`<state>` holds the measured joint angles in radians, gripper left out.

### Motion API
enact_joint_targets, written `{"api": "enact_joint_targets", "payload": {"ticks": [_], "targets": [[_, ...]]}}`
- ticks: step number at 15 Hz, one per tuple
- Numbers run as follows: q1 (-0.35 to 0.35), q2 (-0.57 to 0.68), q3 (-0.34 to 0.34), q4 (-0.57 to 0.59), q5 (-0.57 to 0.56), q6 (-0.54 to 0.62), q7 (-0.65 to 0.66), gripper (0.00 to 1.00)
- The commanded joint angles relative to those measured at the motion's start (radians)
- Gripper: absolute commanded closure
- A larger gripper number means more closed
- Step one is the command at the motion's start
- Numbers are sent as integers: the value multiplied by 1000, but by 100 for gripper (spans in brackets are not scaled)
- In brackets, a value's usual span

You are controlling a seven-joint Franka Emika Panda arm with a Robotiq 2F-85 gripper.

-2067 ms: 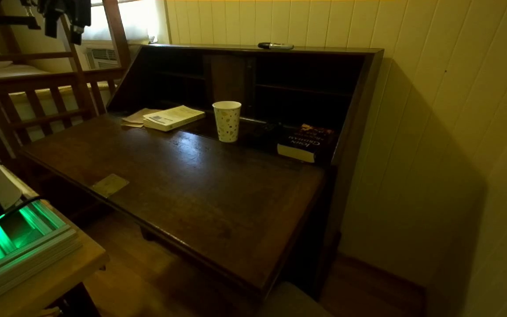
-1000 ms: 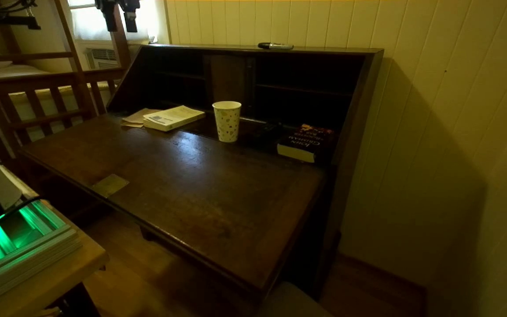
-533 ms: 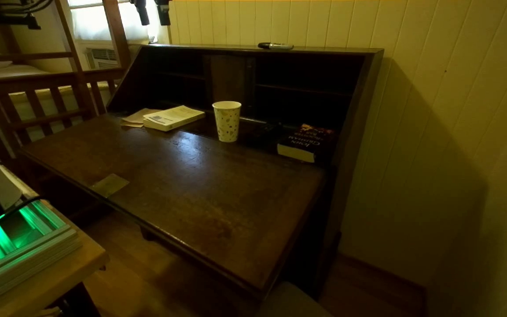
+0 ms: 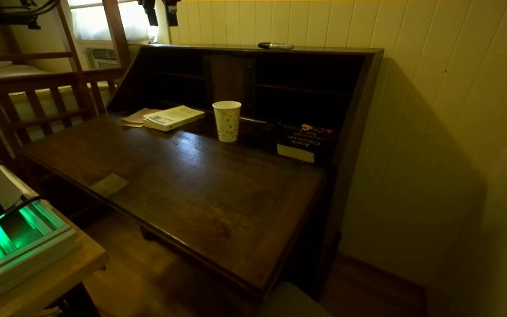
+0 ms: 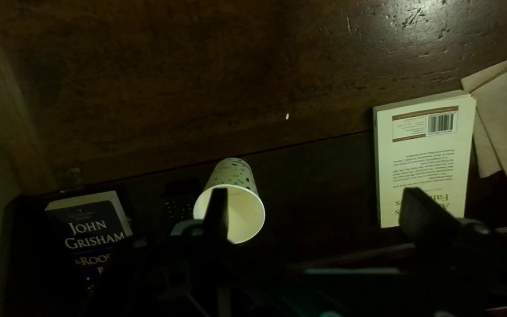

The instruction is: Pick up the marker and place it in the paper cup with the cap side down

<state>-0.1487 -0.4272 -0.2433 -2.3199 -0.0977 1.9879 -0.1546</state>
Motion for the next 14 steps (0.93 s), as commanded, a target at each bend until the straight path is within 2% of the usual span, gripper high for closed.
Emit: {"api": "enact_joint_targets", "payload": {"ticks": [1,6,10,14], "targets": [[-45,44,10,28,-4,43,96,0],[-108,153,-1,102,-10,211,224,0],[-114,275,-14,205,16,313,228,0],[-109,406,-19,336,40,356,211,0]]}}
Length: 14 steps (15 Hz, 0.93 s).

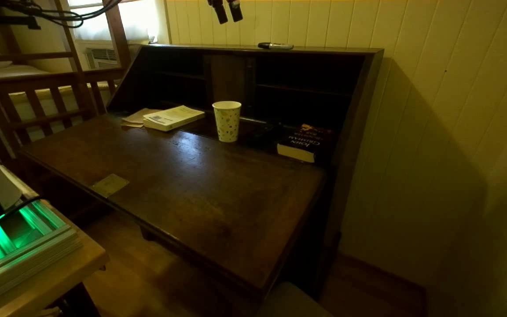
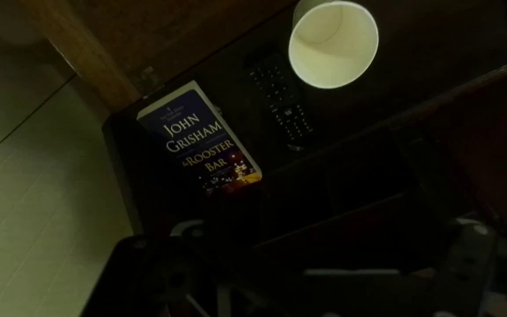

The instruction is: Pick up the marker and place it in the paper cup with the cap side down

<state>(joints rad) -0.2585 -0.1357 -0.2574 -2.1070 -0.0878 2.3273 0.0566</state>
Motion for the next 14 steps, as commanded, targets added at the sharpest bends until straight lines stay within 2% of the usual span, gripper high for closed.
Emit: {"api": "enact_joint_targets", "payload": {"ticks": [1,7,14], "targets": [[1,147,-5,157,34,20,-1,0],[-5,311,1,344,73,20,0,0],[-16,444,15,533,154,-7,16,0]]}}
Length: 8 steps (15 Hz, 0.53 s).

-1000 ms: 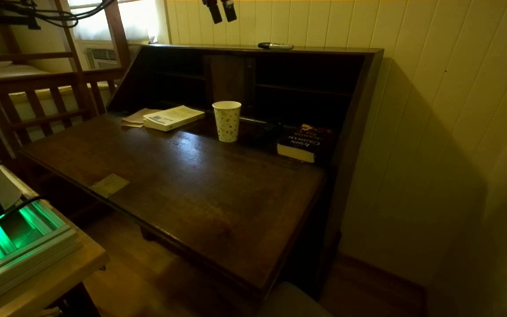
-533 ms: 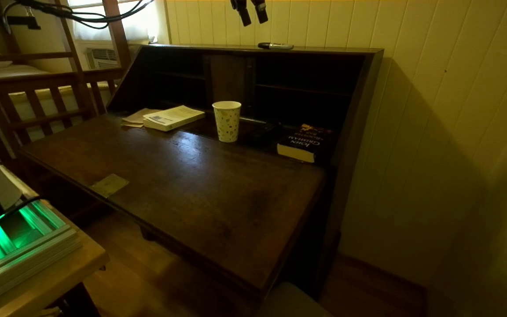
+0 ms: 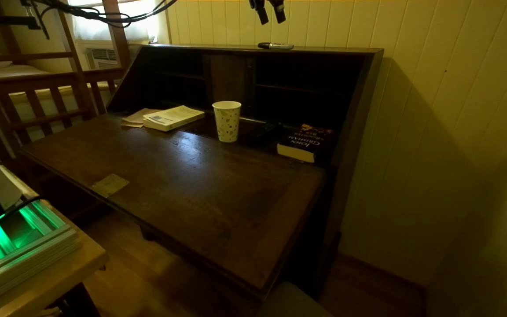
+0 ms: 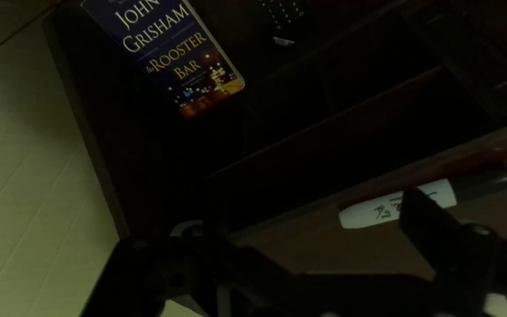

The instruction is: Pick up the marker and place it in the paper cup with the cap side down

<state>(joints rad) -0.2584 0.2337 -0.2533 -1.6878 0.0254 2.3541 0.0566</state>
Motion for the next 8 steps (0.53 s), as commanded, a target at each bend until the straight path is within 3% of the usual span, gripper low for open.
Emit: {"api": "enact_joint_targets", "payload": {"ticks": [1,8], "targets": [[-16,94,9,139,43,-39,30,0],[-16,206,10,271,51,-72,154,0]]}}
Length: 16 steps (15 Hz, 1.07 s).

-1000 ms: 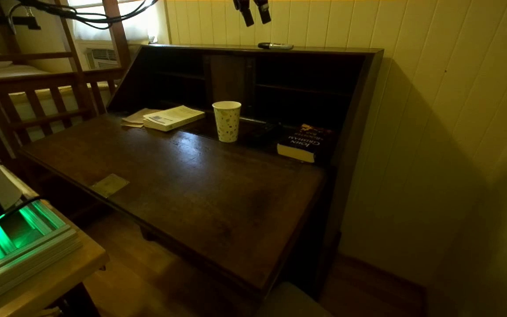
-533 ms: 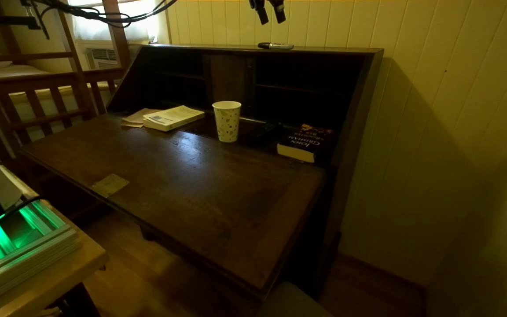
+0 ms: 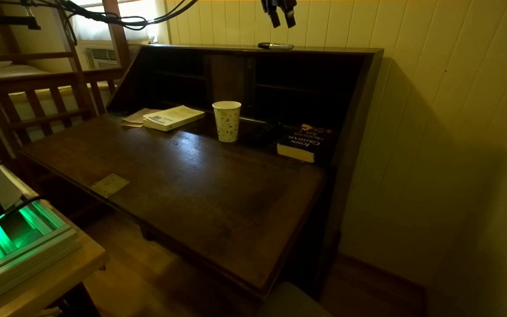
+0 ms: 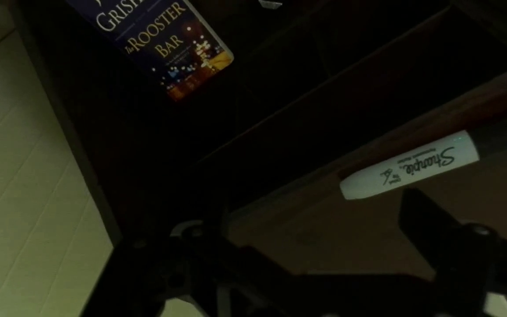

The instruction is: Pick up the marker and place it in the paper cup with the cap side down

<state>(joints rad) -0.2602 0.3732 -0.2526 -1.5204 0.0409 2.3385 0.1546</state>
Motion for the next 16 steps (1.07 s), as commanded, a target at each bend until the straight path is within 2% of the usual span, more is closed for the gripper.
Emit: {"api": "enact_joint_targets", "payload": {"ticks": [1,2,3,9,12,16], "targets": [[-13,78,11,124,42,-70,82,0],[-14,89,13,140,50,-82,102,0],[-6,45,7,62,11,-37,64,0],[-6,52,7,67,11,-40,68,0],[-8,60,10,76,52,-31,142,0],[-9,79,16,105,66,-40,168,0]]}}
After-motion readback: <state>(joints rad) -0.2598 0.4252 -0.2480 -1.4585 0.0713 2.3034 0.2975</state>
